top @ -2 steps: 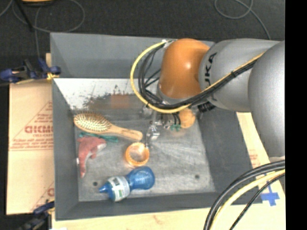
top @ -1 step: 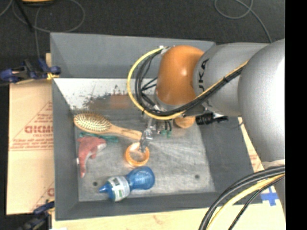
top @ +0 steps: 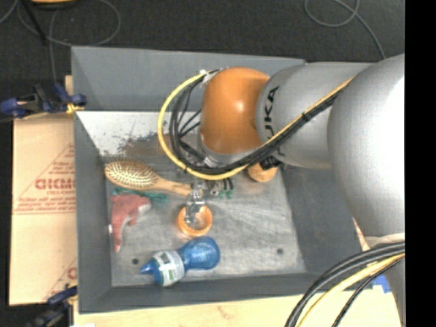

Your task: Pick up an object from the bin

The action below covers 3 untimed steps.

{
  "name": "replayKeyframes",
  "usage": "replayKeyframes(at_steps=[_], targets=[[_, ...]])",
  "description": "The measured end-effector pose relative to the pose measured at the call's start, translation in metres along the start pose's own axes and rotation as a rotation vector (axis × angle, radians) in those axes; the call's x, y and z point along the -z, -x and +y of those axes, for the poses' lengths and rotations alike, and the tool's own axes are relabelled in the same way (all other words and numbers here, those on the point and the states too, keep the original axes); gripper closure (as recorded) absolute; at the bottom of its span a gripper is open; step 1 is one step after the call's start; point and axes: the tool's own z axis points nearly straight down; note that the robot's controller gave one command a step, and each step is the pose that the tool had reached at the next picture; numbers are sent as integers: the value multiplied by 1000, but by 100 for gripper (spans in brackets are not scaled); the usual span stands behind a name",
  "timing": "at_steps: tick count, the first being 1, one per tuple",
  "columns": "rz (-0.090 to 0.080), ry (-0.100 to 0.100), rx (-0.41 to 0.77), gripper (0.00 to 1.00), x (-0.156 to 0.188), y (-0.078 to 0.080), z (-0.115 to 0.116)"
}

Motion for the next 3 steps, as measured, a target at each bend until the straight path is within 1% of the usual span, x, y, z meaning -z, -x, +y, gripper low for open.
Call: replayKeyframes(at_steps=[1, 2, 3], targets=[[-7, 7, -324, 100, -53, 32, -20], [-7, 7, -323, 100, -53, 32, -20], [5, 2, -320, 100, -5, 32, -26]])
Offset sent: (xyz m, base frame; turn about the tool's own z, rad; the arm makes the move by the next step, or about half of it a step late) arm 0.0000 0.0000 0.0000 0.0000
